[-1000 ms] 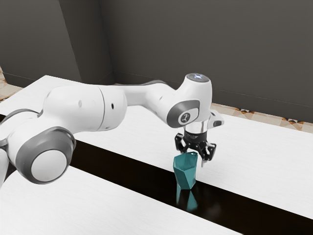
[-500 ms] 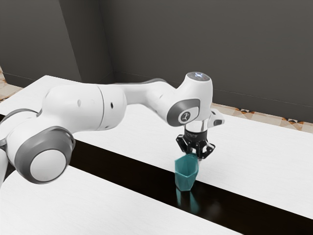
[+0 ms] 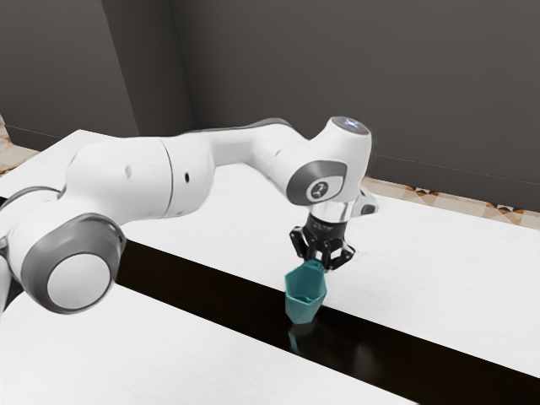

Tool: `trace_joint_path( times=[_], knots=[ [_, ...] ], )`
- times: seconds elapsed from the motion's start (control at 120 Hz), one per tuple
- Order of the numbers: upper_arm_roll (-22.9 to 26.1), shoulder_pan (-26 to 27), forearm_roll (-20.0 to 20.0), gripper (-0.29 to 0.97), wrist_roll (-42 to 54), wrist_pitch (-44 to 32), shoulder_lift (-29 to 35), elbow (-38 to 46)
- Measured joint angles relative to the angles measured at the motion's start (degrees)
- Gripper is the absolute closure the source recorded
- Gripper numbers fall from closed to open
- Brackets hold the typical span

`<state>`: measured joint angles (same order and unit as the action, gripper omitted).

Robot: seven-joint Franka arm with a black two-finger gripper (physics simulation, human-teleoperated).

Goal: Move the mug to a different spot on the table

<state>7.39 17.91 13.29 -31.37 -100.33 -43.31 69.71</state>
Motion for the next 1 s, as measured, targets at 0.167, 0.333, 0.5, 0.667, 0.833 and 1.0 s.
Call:
trace_joint_path(
  times=[0.167,0.333,0.5,0.667,0.833,1.0],
  knots=[
    [0.17,-4.72,1.53,0.74,-1.04,4.92,0.28,-0.35],
    [1.92,-8.46,1.31,0.74,-0.36,10.04,0.73,-0.87],
    [6.09,-11.54,-1.61,0.74,1.91,14.39,0.71,-0.88],
    [8.56,-16.45,-3.62,0.74,4.66,16.66,0.16,-1.61],
    [8.74,-20.91,-5.36,0.74,8.06,17.45,-2.07,-4.27],
    [8.82,-23.74,-8.20,0.74,11.64,17.68,-3.64,-5.41]
  ],
)
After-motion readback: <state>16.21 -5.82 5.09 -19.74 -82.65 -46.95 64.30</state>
